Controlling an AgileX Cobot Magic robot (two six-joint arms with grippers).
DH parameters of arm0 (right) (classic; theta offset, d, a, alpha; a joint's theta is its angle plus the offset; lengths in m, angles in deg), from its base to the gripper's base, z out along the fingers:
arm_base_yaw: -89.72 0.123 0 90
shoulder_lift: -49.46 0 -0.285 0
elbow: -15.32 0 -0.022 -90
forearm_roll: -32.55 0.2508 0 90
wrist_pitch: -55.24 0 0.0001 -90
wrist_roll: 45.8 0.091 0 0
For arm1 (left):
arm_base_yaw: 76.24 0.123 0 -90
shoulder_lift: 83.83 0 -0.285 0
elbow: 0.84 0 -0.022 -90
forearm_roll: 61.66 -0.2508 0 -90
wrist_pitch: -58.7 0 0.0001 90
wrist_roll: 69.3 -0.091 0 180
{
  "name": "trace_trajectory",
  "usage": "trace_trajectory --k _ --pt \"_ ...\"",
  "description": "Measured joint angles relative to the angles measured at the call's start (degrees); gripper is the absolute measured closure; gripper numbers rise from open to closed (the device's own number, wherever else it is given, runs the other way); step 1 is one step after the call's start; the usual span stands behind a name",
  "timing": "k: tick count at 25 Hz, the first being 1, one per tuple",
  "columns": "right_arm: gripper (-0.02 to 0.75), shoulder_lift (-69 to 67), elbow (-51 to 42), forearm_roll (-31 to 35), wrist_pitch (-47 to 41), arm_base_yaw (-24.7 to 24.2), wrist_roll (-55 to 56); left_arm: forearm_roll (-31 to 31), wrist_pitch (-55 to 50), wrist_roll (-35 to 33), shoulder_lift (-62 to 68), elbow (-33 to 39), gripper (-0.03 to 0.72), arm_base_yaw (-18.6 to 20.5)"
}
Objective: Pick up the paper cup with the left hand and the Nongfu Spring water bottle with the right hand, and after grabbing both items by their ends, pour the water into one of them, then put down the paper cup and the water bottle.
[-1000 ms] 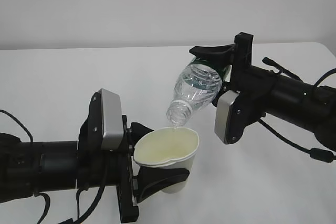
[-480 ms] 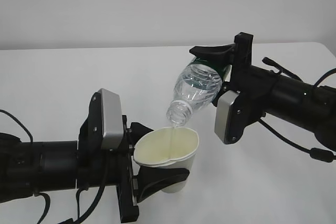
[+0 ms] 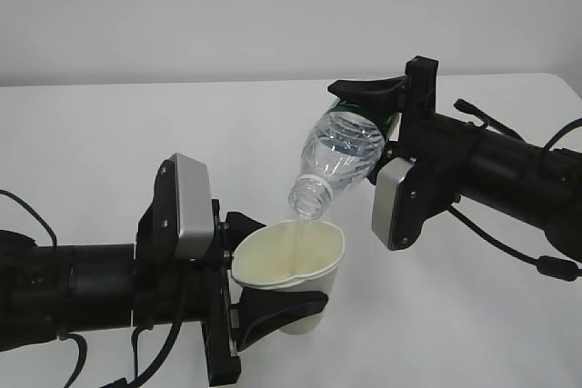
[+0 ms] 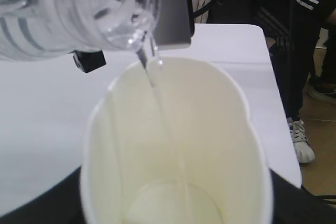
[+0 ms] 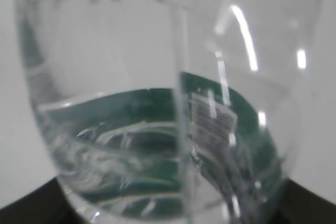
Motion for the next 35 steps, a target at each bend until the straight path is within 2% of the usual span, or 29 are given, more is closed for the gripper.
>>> trace_trajectory --k 35 --pt "0.277 0.00 0.13 0.00 0.00 0.00 -0.79 0.00 0.00 0.00 0.00 0.08 0.269 0.00"
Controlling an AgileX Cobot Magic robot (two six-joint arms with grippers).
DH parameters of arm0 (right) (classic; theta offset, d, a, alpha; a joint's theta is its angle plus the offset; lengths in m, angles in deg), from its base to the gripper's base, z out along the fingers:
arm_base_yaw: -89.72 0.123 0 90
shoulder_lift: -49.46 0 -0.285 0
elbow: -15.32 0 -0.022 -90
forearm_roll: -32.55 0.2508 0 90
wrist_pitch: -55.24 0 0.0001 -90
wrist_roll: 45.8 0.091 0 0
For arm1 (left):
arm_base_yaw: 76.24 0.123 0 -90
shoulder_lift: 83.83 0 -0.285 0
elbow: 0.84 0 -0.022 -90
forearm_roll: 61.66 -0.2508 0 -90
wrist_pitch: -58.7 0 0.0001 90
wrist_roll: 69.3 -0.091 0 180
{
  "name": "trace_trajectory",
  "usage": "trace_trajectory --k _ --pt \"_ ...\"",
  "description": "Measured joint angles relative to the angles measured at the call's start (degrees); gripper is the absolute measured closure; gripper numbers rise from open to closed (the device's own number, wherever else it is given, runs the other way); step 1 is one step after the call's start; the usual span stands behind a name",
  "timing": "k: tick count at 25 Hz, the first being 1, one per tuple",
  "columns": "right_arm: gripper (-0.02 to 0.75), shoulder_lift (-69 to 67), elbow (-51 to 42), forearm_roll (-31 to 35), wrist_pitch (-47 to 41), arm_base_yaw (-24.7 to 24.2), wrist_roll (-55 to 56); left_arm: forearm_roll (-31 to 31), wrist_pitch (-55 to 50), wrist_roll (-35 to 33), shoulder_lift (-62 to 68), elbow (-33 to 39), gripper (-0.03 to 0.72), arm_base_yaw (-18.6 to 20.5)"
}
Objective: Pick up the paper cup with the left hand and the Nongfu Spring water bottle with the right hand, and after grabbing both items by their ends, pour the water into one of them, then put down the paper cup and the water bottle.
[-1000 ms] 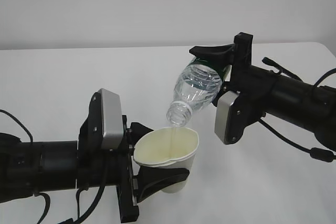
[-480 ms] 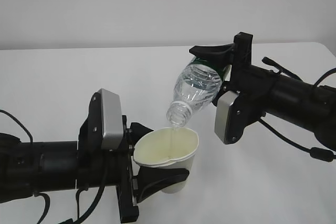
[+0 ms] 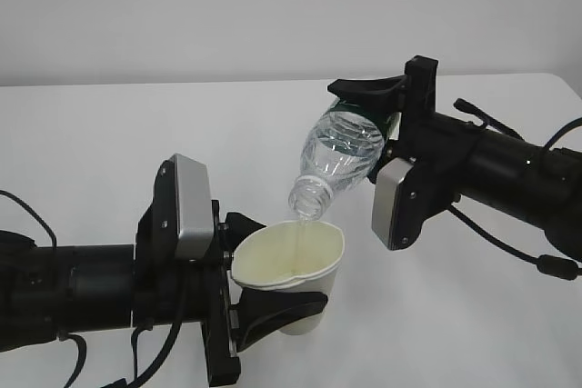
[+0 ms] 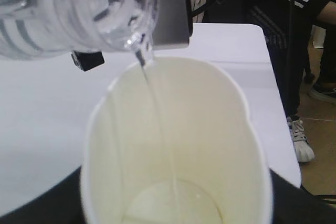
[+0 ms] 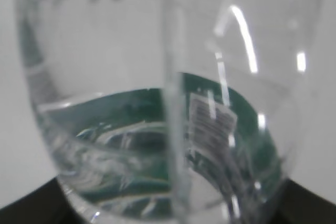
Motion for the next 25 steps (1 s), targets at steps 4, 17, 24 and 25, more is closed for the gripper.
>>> trace_trajectory --k 4,17,24,25 --pt "0.277 0.00 0.00 0.00 0.00 0.00 -0.20 0.00 0.00 0.00 0.00 0.00 0.269 0.00" --pt "0.278 0.00 0.00 0.00 0.00 0.00 -0.39 0.00 0.00 0.00 0.00 0.00 0.270 0.00" --pt "0.278 0.00 0.00 0.00 0.00 0.00 -0.61 0.00 0.00 0.00 0.00 0.00 0.270 0.00" --pt "0.278 0.00 0.00 0.00 0.00 0.00 -0.61 0.00 0.00 0.00 0.00 0.00 0.270 0.00"
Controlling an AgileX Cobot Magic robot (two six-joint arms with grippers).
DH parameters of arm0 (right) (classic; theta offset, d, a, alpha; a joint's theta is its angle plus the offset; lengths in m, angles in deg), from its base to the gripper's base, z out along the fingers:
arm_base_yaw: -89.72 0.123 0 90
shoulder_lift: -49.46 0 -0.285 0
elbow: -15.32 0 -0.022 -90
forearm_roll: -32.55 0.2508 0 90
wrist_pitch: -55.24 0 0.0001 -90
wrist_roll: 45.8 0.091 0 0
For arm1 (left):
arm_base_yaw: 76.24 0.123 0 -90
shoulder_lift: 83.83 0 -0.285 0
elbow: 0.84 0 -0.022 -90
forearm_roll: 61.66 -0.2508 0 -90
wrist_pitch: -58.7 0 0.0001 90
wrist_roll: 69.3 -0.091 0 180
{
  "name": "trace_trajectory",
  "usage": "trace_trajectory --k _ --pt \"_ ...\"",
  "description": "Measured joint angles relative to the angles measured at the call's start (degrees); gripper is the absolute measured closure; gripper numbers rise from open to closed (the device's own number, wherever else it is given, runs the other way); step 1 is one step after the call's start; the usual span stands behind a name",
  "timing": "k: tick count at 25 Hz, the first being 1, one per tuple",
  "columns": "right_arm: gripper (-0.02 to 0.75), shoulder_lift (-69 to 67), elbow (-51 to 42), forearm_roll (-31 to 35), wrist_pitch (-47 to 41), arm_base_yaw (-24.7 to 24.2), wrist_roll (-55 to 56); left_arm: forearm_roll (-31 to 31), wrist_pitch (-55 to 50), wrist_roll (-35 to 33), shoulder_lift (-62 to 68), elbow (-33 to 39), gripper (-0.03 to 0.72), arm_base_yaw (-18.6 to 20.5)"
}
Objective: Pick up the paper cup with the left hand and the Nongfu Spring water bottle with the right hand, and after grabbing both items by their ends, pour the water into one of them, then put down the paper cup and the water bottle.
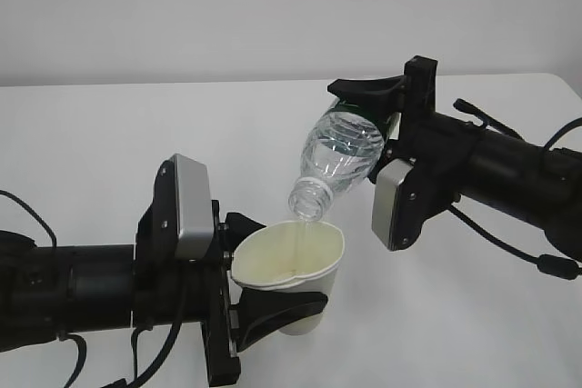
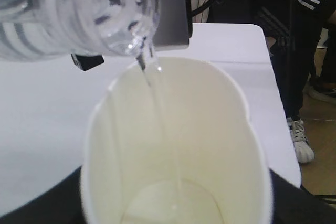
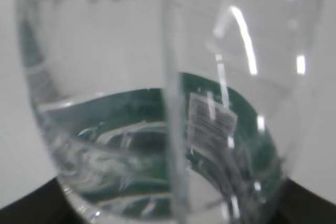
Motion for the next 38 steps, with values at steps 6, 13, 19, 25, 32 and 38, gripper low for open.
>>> trace_trajectory --k 6,13,19,25,32,38 --pt "0.278 0.00 0.00 0.00 0.00 0.00 -0.12 0.00 0.00 0.00 0.00 0.00 0.269 0.00" --pt "0.278 0.00 0.00 0.00 0.02 0.00 -0.23 0.00 0.00 0.00 0.00 0.00 0.270 0.00" --pt "0.278 0.00 0.00 0.00 0.02 0.00 -0.33 0.00 0.00 0.00 0.00 0.00 0.270 0.00" --pt "0.278 0.00 0.00 0.00 0.12 0.00 -0.45 0.00 0.00 0.00 0.00 0.00 0.270 0.00" --pt "0.278 0.00 0.00 0.00 0.12 0.00 -0.90 0.00 0.00 0.00 0.00 0.00 0.270 0.00" --pt "0.278 0.00 0.00 0.00 0.12 0.00 -1.03 0.00 0.00 0.00 0.00 0.00 0.270 0.00"
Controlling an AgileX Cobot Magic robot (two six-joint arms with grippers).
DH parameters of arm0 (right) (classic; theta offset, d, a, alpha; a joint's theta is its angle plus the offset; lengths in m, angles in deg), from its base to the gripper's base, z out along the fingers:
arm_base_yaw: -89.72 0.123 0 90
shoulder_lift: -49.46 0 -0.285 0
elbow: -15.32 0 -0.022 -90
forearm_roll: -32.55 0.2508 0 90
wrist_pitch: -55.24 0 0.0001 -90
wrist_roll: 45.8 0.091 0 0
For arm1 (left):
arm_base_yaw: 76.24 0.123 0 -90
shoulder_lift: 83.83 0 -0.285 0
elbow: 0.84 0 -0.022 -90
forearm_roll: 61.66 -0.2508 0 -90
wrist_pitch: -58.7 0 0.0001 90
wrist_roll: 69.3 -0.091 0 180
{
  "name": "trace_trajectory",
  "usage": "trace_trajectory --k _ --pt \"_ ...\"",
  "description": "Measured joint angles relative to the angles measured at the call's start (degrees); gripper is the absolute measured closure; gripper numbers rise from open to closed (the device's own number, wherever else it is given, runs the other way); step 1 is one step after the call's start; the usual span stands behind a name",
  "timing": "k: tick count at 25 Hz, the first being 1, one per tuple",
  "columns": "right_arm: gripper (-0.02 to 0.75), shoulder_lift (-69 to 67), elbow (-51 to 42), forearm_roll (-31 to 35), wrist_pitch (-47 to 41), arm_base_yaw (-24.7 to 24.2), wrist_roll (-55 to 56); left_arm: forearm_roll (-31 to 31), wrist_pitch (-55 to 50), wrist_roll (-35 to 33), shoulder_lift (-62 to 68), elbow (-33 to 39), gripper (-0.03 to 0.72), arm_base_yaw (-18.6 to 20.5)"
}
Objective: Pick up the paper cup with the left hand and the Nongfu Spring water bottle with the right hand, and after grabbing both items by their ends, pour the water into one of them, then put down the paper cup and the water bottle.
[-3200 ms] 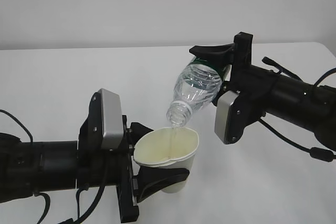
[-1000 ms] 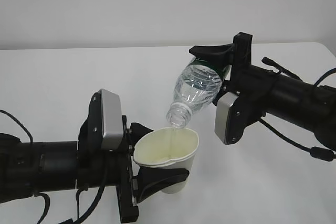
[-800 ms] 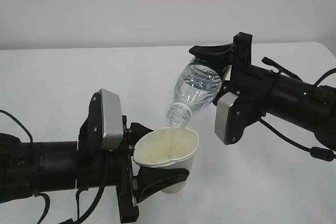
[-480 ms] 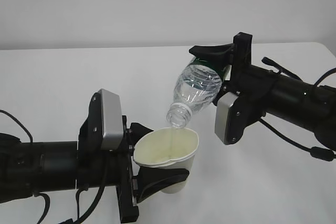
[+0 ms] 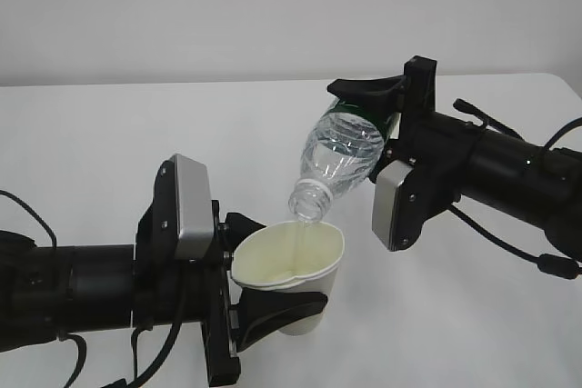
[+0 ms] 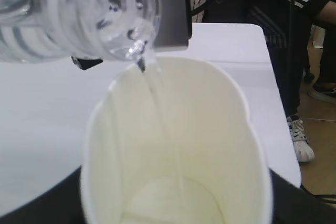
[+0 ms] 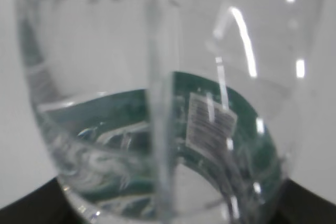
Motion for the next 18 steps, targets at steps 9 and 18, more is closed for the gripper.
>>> trace_trajectory --k 9,18 --pt "0.278 0.00 0.00 0.00 0.00 0.00 -0.11 0.00 0.00 0.00 0.00 0.00 0.270 0.00" --pt "0.279 0.00 0.00 0.00 0.00 0.00 -0.43 0.00 0.00 0.00 0.00 0.00 0.270 0.00"
